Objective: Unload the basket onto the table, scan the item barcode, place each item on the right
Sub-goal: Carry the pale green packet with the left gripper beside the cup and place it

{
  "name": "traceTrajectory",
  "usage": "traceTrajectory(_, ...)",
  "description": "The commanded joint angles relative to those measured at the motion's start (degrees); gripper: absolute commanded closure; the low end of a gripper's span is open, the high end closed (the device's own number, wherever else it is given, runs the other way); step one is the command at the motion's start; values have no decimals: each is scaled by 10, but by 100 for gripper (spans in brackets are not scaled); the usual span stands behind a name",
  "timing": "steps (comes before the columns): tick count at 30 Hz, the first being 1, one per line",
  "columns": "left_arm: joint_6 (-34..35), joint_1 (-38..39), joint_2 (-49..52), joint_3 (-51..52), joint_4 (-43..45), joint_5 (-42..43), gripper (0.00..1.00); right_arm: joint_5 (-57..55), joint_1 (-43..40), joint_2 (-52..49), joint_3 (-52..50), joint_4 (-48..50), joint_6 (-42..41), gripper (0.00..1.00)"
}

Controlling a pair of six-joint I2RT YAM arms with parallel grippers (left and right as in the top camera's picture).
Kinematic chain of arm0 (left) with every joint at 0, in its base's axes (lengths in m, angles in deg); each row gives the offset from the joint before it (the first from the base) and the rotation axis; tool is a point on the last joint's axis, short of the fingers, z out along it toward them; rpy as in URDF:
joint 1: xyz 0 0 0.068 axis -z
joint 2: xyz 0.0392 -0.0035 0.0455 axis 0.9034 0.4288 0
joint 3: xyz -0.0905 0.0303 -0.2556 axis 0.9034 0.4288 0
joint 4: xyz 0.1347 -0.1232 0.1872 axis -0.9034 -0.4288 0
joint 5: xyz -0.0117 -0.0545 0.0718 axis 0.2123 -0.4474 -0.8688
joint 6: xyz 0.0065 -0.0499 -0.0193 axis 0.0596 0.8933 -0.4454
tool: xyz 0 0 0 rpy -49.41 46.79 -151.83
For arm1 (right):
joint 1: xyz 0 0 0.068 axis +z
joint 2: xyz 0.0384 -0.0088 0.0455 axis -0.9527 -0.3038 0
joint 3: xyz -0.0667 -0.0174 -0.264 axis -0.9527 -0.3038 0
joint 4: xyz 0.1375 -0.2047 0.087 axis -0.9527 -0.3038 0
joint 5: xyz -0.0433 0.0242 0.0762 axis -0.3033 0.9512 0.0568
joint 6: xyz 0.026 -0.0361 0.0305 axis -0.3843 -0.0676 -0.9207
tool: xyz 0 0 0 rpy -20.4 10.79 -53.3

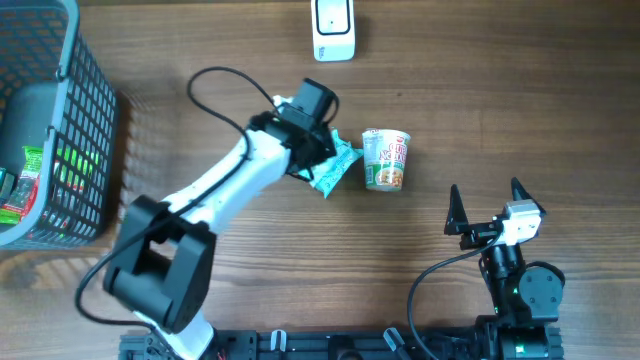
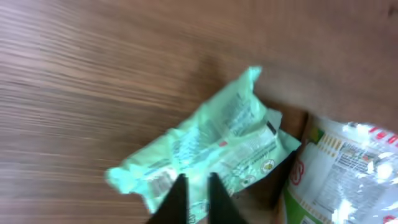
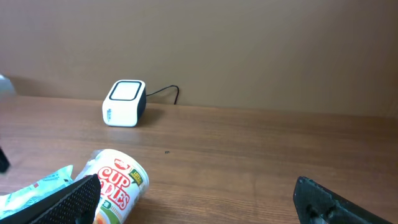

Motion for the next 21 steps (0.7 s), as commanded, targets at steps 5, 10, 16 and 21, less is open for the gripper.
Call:
traceTrajectory(5,-2,4,31,14,-13,-4,96,1,-3,3,0,3,0,0)
traceTrajectory(10,0,24,61,31,-12,-15,96,1,-3,3,0,3,0,0)
traceTrajectory(16,-1,33,83,38,-12,-31,94,1,-3,3,0,3,0,0)
traceTrajectory(21,-21,28,50,21,-12,-29,87,1,-3,3,0,3,0,0)
